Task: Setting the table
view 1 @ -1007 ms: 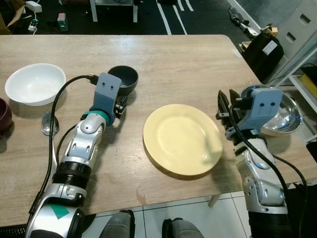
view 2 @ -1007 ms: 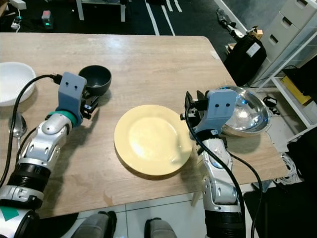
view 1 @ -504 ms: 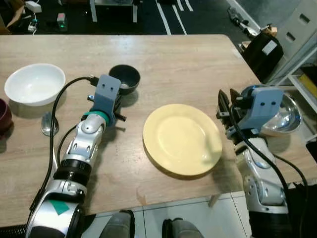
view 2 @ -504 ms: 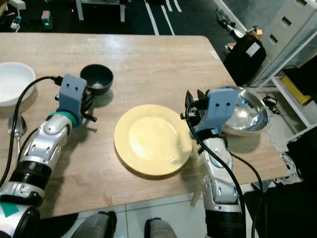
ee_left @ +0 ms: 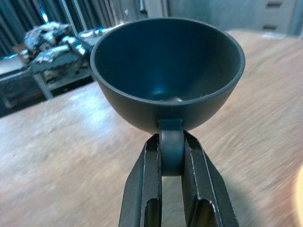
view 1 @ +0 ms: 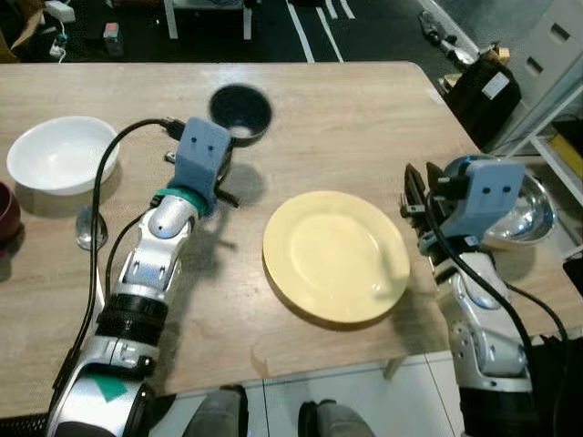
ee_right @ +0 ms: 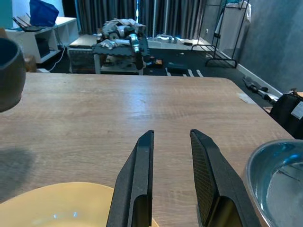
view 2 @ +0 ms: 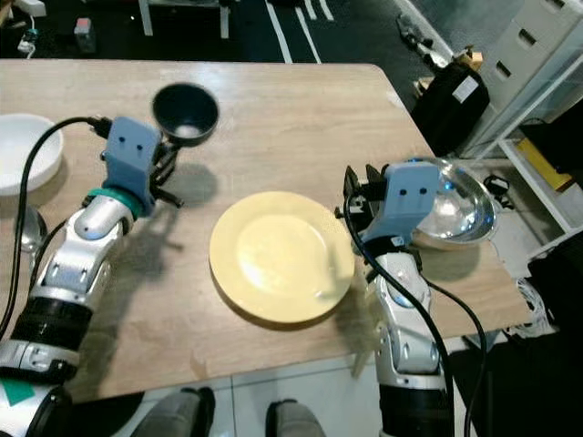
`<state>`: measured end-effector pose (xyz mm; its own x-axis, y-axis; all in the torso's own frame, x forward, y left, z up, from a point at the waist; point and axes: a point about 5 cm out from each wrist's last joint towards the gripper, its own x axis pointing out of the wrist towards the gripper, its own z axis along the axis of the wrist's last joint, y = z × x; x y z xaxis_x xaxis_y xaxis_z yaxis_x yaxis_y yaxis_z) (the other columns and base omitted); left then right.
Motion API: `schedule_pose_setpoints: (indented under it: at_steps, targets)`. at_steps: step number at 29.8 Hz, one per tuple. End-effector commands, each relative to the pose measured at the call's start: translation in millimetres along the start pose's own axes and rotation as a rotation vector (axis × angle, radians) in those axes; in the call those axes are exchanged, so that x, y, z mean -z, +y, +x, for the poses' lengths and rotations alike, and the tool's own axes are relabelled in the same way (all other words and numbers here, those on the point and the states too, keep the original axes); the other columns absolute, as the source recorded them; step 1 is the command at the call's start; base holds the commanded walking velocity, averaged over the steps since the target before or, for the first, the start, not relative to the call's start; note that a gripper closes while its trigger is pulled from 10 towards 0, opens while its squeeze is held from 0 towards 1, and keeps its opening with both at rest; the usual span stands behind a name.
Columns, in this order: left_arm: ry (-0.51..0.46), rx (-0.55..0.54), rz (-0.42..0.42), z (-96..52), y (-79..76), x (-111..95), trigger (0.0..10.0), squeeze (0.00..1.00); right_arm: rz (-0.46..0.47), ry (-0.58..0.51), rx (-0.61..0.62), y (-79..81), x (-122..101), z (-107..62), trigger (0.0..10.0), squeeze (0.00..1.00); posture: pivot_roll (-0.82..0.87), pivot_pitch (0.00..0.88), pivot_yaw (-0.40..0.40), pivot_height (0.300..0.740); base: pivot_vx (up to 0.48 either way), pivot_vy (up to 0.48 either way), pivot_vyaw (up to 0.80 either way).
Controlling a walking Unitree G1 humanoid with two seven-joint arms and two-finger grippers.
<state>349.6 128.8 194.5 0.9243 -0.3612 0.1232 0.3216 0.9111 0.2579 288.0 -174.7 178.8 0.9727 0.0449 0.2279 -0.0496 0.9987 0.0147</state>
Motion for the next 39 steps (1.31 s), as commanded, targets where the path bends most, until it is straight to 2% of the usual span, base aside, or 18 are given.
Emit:
schedule_pose_setpoints:
  at_steps: [1,2,4,7,12,14,19,39]
  targets:
    - [-0.007,0.099,-0.05,-6.9,-9.9,-7.3,10.0,0.0,0.0,0.012,0.024,-5.3,2.7,-4.4,10.0,0.0,0.07,0.031,-0.001,0.74,0.0,0.0,0.0]
    - [-0.009,0.144,-0.083,-13.5,-12.8,-11.3,10.0,0.0,0.007,0.018,0.032,-6.8,4.3,-7.0,10.0,0.0,0.08,0.027,-0.003,0.74,0.0,0.0,0.0]
    - [-0.009,0.144,-0.083,-13.5,-12.8,-11.3,10.0,0.0,0.007,0.018,0.032,-6.8,4.3,-7.0,10.0,0.0,0.08,0.027,-0.003,0.74,0.0,0.0,0.0]
    - [-0.021,0.181,-0.116,-23.8,-16.2,-16.2,10.0,0.0,0.015,0.033,0.051,-10.7,7.9,-12.0,10.0,0.0,0.08,0.028,-0.005,0.74,0.0,0.0,0.0]
    - [-0.053,0.148,-0.161,-29.1,-26.9,-22.9,10.0,0.0,0.024,0.048,0.08,-16.1,12.4,-17.6,10.0,0.0,0.09,0.029,-0.009,0.74,0.0,0.0,0.0]
    - [-0.053,0.148,-0.161,-29.1,-26.9,-22.9,10.0,0.0,0.024,0.048,0.08,-16.1,12.4,-17.6,10.0,0.0,0.09,0.029,-0.009,0.74,0.0,0.0,0.0]
    - [-0.066,0.071,-0.162,-21.9,-35.2,-25.2,10.0,0.0,0.032,0.044,0.083,-14.2,11.8,-17.0,10.0,0.0,0.08,0.032,-0.009,0.74,0.0,0.0,0.0]
    - [-0.043,0.088,-0.178,-17.8,-45.7,-31.8,10.0,0.0,0.028,0.037,0.105,-15.6,10.3,-18.8,10.0,0.0,0.05,0.028,0.009,0.74,0.0,0.0,0.0]
